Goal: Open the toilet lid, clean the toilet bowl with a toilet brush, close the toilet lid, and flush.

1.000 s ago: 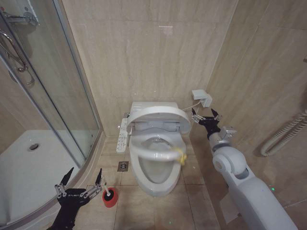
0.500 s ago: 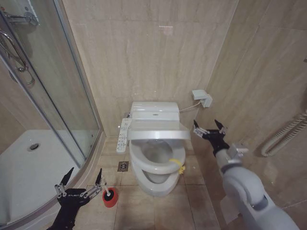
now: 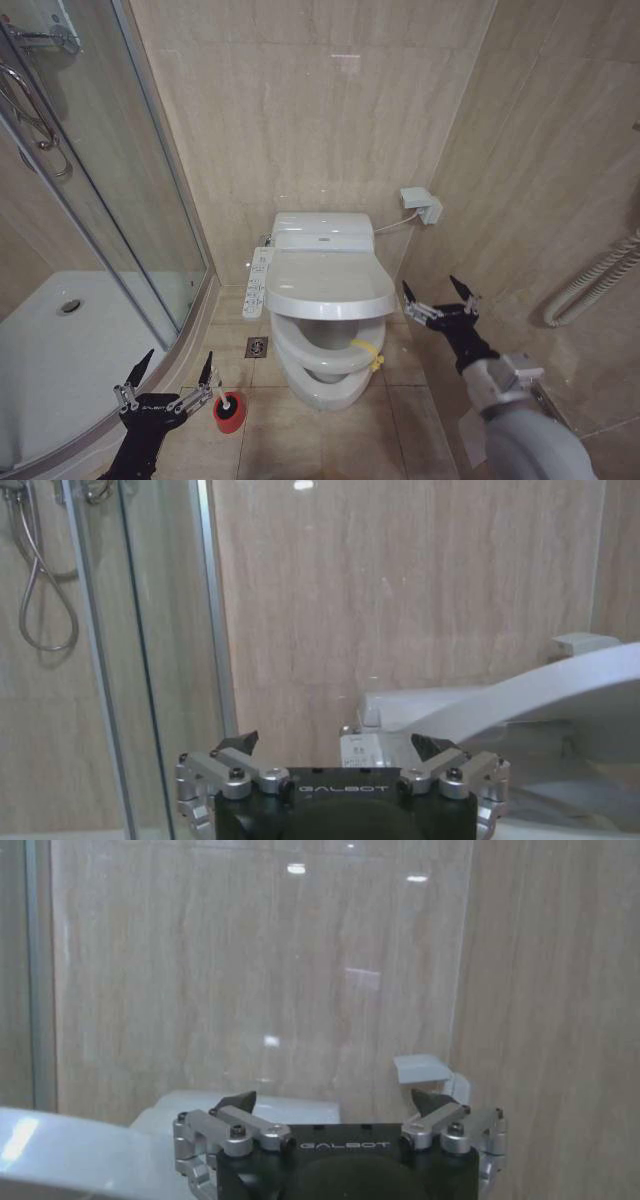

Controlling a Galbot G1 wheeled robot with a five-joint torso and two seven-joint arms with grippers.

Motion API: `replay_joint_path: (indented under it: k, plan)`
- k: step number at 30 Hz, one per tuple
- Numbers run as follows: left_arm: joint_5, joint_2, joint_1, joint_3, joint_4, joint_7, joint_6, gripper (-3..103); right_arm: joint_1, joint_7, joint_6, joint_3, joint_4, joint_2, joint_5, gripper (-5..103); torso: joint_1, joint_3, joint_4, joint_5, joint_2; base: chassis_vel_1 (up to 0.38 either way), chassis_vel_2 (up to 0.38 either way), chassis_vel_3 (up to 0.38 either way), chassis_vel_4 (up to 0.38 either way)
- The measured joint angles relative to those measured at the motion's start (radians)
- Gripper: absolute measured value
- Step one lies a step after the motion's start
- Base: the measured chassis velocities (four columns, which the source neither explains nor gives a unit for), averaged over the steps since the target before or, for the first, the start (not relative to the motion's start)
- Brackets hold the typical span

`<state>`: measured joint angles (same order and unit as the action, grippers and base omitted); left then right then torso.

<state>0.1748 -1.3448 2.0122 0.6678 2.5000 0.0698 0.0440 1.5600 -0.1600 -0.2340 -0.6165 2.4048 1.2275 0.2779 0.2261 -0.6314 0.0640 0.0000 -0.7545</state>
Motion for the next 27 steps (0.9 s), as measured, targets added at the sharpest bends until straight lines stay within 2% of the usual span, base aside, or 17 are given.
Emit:
replay_joint_path:
  k: [2,7,10,27]
  plan:
    - [0.000,0.000,0.000,0.000,0.000,0.000,0.000,100,0.053,0.016,0.012,0.005,0.024,0.046,-0.036,100,0.000,0.000,0.0002,-0.0002,0.000,0.000,0.000,0.000,0.000]
    - [0.000,0.000,0.000,0.000,0.000,0.000,0.000,100,0.092,0.017,0.016,0.012,0.047,0.090,-0.053,100,0.000,0.000,0.0001,-0.0002,0.000,0.000,0.000,0.000,0.000]
    - [0.000,0.000,0.000,0.000,0.000,0.000,0.000,100,0.127,-0.008,0.014,0.019,0.055,0.118,-0.055,100,0.000,0.000,0.0001,-0.0002,0.000,0.000,0.000,0.000,0.000]
    - [0.000,0.000,0.000,0.000,0.000,0.000,0.000,100,0.165,-0.023,0.006,0.064,0.089,0.147,-0.058,100,0.000,0.000,0.0001,-0.0001,0.000,0.000,0.000,0.000,0.000]
